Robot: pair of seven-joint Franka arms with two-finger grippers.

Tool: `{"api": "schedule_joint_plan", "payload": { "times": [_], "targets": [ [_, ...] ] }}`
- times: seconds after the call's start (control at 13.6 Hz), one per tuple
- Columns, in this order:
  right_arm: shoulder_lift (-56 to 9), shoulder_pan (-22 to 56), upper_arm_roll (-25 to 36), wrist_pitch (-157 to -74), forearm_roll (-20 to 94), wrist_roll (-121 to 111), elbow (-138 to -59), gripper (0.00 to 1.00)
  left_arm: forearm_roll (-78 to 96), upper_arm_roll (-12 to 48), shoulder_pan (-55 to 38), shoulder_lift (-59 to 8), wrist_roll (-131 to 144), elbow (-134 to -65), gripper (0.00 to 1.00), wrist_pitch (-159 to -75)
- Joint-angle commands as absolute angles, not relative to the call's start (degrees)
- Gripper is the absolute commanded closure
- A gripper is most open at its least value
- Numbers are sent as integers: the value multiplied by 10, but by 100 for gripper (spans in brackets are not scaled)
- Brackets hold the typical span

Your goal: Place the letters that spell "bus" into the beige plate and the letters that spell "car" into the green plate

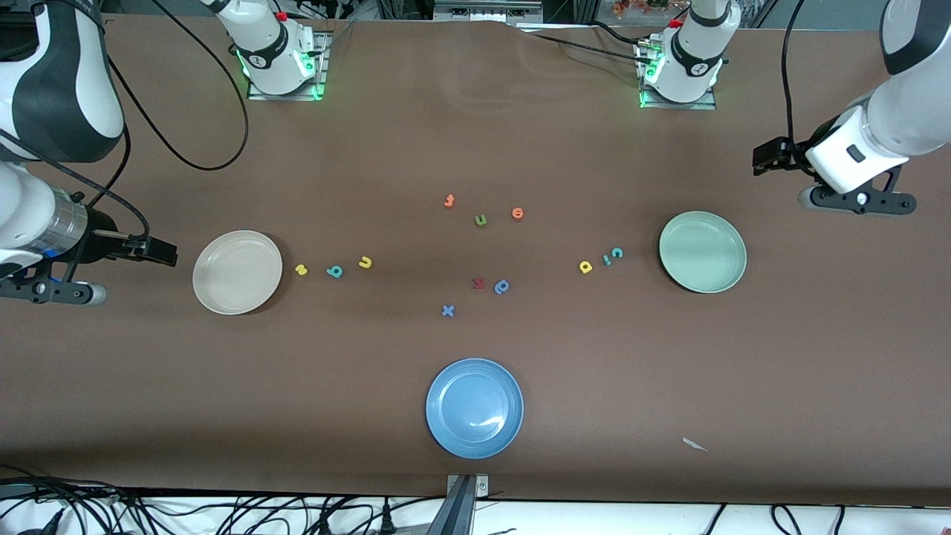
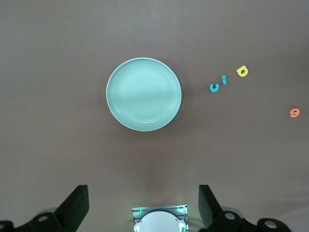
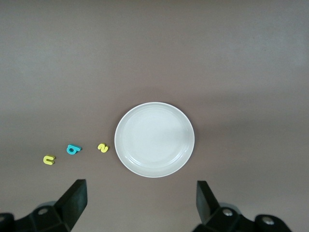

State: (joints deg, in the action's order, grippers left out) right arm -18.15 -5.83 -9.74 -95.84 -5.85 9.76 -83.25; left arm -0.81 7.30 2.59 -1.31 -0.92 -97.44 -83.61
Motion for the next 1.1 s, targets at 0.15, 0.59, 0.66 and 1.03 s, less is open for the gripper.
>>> {"api": "schedule_joint_plan", "payload": {
  "times": [0.15, 0.59, 0.66, 1.03],
  "targets": [
    [-178, -60, -99, -953, -49, 105, -829, 0, -2, 74, 25, -16, -10, -956, 0, -828],
    [-178, -61, -98, -953, -49, 105, -829, 0, -29, 77, 26, -17, -11, -943, 0, -856],
    [-178, -61, -99, -954, -49, 105, -829, 0, -39, 77, 23, -18, -8, -940, 0, -857],
    [-178, -61, -99, -953, -49, 105, -829, 0, -38, 74, 33, -16, -12, -911, 0, -856]
  ]
}}
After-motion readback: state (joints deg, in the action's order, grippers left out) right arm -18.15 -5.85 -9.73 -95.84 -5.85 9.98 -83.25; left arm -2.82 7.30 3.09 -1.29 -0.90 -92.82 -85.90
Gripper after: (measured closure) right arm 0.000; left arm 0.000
